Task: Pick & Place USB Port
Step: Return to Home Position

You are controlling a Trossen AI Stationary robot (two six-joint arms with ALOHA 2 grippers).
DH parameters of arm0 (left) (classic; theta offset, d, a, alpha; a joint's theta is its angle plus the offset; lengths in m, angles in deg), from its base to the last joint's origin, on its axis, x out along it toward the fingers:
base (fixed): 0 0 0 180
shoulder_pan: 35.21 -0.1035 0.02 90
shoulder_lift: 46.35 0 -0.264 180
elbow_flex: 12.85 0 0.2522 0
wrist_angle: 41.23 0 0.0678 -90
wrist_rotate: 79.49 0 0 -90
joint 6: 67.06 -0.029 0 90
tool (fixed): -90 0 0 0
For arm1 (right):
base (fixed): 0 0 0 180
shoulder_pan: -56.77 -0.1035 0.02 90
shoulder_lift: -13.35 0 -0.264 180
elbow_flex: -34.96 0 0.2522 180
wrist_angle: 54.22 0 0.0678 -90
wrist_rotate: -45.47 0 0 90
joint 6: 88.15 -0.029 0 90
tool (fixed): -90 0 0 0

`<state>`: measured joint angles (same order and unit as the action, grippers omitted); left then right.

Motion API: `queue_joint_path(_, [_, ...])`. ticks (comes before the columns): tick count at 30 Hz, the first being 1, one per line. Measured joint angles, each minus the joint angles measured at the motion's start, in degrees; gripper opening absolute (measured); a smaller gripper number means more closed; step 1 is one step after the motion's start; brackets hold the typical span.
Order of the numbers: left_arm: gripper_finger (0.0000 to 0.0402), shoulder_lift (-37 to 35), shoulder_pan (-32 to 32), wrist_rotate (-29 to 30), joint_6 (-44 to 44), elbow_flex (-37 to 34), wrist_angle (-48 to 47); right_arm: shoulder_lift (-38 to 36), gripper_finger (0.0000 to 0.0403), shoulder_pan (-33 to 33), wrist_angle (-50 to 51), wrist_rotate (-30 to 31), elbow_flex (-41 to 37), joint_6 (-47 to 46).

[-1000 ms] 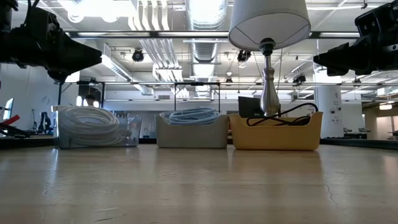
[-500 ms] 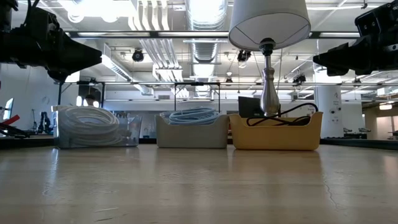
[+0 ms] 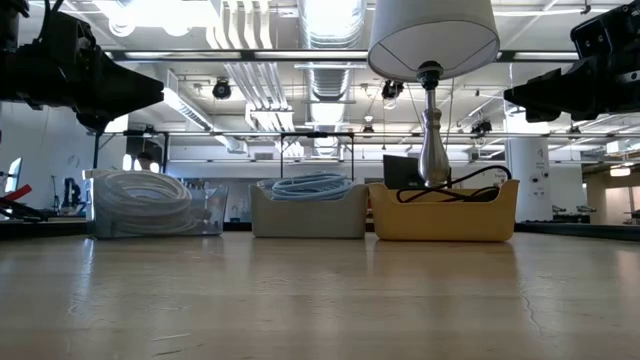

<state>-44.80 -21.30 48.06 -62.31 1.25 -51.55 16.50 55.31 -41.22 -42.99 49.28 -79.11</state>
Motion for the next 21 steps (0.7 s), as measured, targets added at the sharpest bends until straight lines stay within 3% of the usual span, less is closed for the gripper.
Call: queue_joint_path(21, [0.0147, 0.0, -0.04, -0.01, 0.01, 0.01, -0.02, 0.01, 0.0087, -0.01, 0.0, 0.0, 0.0, -0.02])
